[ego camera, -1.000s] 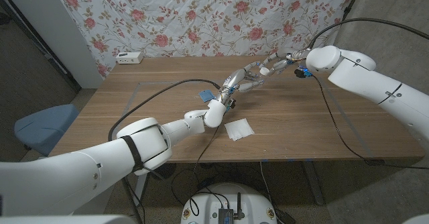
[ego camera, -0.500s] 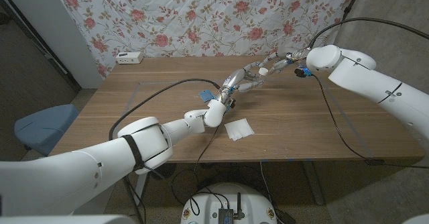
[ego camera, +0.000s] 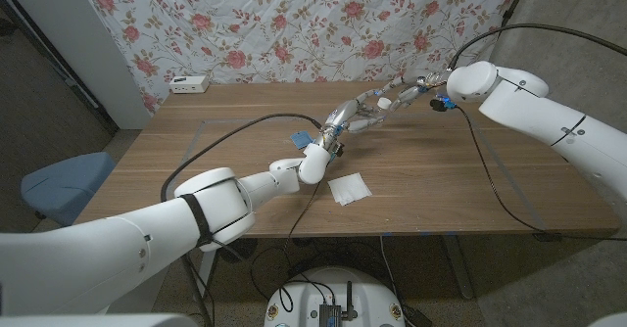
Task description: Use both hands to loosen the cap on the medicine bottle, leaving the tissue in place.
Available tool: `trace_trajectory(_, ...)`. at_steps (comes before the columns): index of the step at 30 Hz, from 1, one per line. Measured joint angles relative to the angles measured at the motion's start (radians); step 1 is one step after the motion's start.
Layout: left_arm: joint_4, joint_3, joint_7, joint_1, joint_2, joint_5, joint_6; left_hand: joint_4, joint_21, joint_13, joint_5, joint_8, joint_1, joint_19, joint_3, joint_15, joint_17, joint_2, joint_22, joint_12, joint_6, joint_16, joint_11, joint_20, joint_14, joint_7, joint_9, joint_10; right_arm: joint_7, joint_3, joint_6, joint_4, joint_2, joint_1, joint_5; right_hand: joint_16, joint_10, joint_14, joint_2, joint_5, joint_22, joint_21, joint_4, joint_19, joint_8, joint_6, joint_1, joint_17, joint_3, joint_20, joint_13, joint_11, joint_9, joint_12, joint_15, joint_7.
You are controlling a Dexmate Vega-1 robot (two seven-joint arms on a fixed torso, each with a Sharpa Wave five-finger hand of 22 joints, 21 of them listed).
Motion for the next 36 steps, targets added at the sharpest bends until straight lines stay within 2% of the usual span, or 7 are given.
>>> trace_trajectory(5,0.009,0.006,-0.001,-0.005,-0.003,-0.007,-0.001,0.0,0.0,0.0,0.003,0.0,0.0,0.0,0.0,0.0,0.0,0.0,-0.002,0.0,0.0,0.0,0.0,0.0,0.0,0.0,0.0,0.0,0.026,-0.009,-0.017,0.004,0.0,0.017,-0.001,-0.005,-0.024,-0.017,-0.02,-0.007,0.0,0.0,0.01,-0.013,-0.016,-0.066,-0.028,0.0,-0.018,0.002,0.0,0.023,0.0,0.0,0.018,0.002)
trace_trajectory(8,0.014,0.01,-0.001,-0.007,-0.005,-0.012,-0.001,0.0,0.0,0.0,0.004,0.0,0.0,-0.006,0.0,0.0,0.0,0.0,-0.003,0.0,0.0,0.0,0.0,-0.005,0.0,0.0,0.0,0.0,0.046,-0.014,-0.03,0.007,-0.001,0.03,0.001,-0.005,-0.046,-0.02,-0.026,-0.007,0.0,0.0,0.019,-0.022,-0.018,-0.116,-0.062,0.0,-0.033,0.0,0.0,0.032,0.002,0.0,0.031,0.021)
trace_trajectory(15,0.019,0.019,-0.002,-0.011,-0.007,-0.02,-0.001,0.0,0.0,0.0,0.004,0.0,0.0,-0.005,0.0,0.0,0.0,0.0,-0.003,0.0,0.0,0.0,0.0,-0.005,0.0,0.0,0.0,0.0,0.073,-0.017,-0.035,0.015,-0.004,0.045,0.015,-0.008,-0.071,-0.024,-0.053,-0.007,0.005,0.0,0.035,-0.032,-0.009,-0.167,-0.137,-0.005,-0.061,0.0,0.001,0.079,0.012,0.0,0.057,0.112)
trace_trajectory(20,0.02,0.024,-0.001,-0.013,-0.007,-0.022,-0.001,0.0,0.0,0.0,0.004,0.0,0.0,-0.005,0.0,0.0,0.0,0.0,-0.003,-0.001,0.0,0.0,0.0,-0.005,0.0,0.0,0.0,0.0,0.08,-0.017,-0.035,0.019,-0.005,0.05,0.023,-0.008,-0.065,-0.02,-0.063,-0.005,0.005,0.0,0.047,-0.032,0.005,-0.146,-0.177,-0.004,-0.077,0.0,0.003,0.099,0.017,0.004,0.061,0.156)
trace_trajectory(27,0.019,0.027,0.002,-0.013,-0.006,-0.023,-0.001,0.0,0.0,0.0,0.003,0.0,0.0,-0.005,0.0,0.0,0.0,0.0,-0.002,-0.002,0.0,0.0,0.0,-0.005,0.0,0.0,0.0,0.0,0.077,-0.017,-0.034,0.02,-0.004,0.05,0.029,-0.004,-0.044,-0.012,-0.059,-0.003,0.005,0.0,0.064,-0.032,0.026,-0.112,-0.228,-0.004,-0.094,0.0,0.003,0.12,0.021,0.012,0.07,0.19)
trace_trajectory(33,0.016,0.028,0.008,-0.013,-0.004,-0.023,-0.001,0.0,0.0,0.0,0.003,0.0,0.0,-0.005,0.0,0.0,0.0,0.0,-0.002,-0.004,0.0,0.0,0.002,-0.005,0.0,0.0,0.0,0.002,0.057,-0.015,-0.034,0.016,-0.002,0.041,0.032,0.0,-0.023,0.003,-0.055,-0.003,0.005,0.004,0.073,-0.03,0.043,-0.063,-0.258,-0.004,-0.103,-0.002,0.003,0.132,0.026,0.02,0.073,0.196)
trace_trajectory(36,0.013,0.028,0.011,-0.013,-0.003,-0.021,-0.001,0.0,0.0,0.0,0.003,0.0,0.0,-0.005,0.0,0.0,0.0,0.0,-0.002,-0.001,-0.019,0.0,0.002,-0.005,0.0,-0.018,0.0,0.002,0.046,-0.012,-0.034,0.014,0.0,0.036,0.034,0.0,-0.011,0.016,-0.053,-0.003,0.005,0.008,0.076,-0.025,0.05,-0.046,-0.265,-0.004,-0.106,0.0,0.003,0.134,0.031,0.028,0.075,0.202)
